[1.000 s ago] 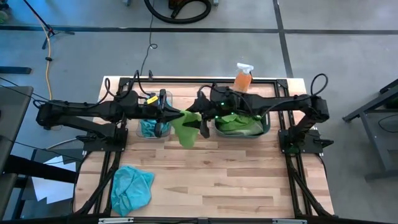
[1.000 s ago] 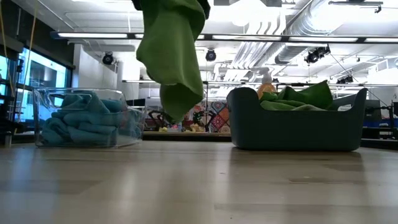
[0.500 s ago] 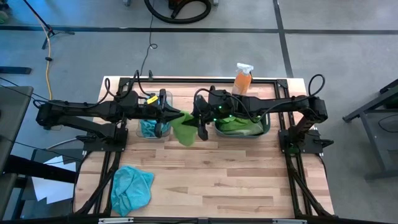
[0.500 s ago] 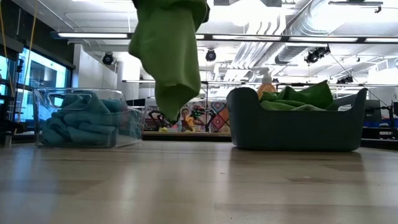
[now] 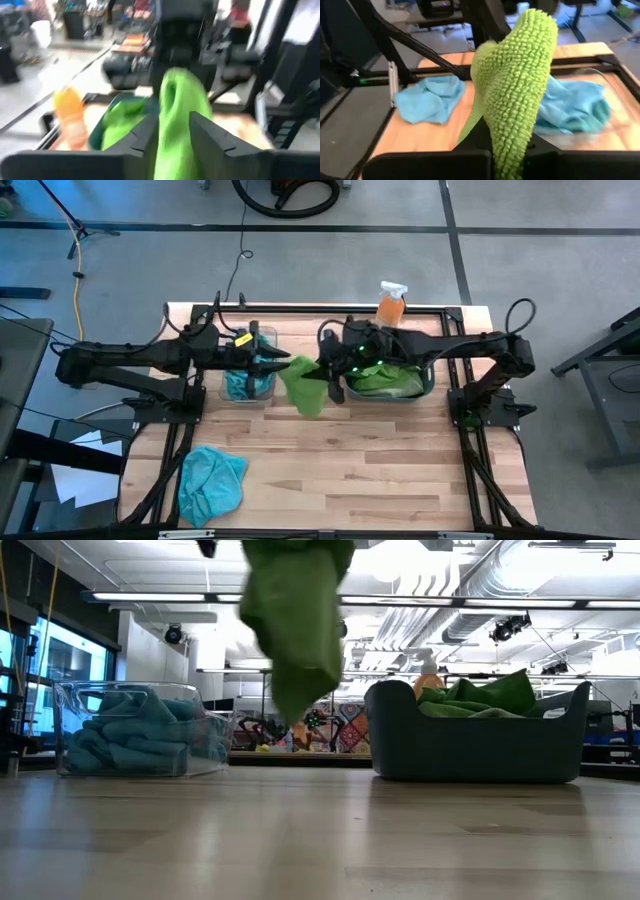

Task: Sort microfiber towel by color & place in baskets
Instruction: Put the green microfiber towel into the blue bin

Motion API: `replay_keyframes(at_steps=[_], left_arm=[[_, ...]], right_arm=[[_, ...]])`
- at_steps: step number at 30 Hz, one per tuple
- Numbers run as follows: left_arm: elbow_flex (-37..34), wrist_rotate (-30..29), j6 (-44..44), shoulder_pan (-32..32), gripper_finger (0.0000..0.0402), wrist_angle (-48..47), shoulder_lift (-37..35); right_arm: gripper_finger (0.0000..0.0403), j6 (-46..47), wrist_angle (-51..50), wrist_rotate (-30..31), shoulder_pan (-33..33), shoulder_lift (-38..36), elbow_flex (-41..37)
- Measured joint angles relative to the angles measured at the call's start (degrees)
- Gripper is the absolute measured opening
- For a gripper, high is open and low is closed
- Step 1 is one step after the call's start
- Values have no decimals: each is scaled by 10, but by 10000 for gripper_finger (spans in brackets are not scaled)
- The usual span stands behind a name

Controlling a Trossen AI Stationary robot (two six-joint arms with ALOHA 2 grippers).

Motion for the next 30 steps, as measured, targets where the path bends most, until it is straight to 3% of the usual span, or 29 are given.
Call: replay_keyframes(at_steps=[6,10,17,25,30], left_arm=[[45,-97,29,0,146,-202,-59],[44,-138,-4,0,159,-262,-104],[37,-146,-52,0,161,-319,-139],[37,-145,-65,0,161,-321,-133],[37,-145,-62,0,161,-320,-129]], right_arm=[[2,-14,-132,41,-12,-66,0],[1,-16,-218,77,-12,-114,0],[1,23,-373,161,-2,-203,-9],[0,141,-391,278,7,-328,-121],[0,210,-337,371,-15,-361,-160]])
